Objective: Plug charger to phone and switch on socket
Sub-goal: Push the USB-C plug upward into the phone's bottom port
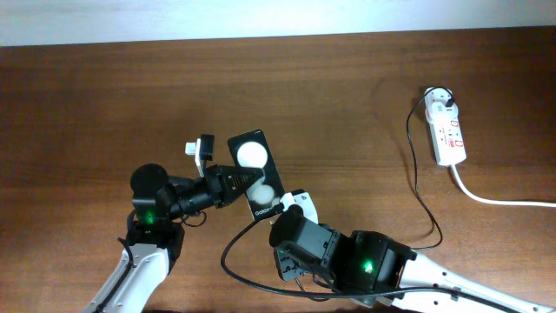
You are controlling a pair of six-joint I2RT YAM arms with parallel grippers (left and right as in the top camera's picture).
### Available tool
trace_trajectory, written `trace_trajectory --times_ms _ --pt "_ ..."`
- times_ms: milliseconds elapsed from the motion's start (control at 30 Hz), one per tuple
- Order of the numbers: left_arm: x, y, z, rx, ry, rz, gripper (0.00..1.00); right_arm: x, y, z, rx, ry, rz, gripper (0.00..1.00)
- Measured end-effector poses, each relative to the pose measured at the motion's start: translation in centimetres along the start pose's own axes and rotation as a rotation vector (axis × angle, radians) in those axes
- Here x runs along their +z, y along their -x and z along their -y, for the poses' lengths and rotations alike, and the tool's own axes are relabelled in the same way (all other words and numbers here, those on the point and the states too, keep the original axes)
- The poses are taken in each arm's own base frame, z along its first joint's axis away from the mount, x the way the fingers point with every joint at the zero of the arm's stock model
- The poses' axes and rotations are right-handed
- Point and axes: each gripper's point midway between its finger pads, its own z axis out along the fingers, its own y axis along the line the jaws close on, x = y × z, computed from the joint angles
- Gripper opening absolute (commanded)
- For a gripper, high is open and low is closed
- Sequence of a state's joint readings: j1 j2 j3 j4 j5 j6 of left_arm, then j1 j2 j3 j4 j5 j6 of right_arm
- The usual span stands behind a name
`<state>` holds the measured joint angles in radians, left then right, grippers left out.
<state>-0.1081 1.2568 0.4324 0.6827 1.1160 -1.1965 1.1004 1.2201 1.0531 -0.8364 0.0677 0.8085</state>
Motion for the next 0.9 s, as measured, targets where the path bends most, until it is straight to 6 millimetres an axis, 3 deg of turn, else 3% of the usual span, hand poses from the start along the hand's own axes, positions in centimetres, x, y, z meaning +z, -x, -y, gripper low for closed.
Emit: trace_trajectory --times_ms 167,900 --pt "0.0 0.0 -0.01 0.0 0.0 0.0 0.0 -0.95 0.52 0.02 0.008 0.011 0.037 0.04" --pt "-0.06 -0.09 0.04 -0.065 -0.003 -0.007 0.0 -0.98 0.66 -0.14 0.06 0.019 0.042 0.04"
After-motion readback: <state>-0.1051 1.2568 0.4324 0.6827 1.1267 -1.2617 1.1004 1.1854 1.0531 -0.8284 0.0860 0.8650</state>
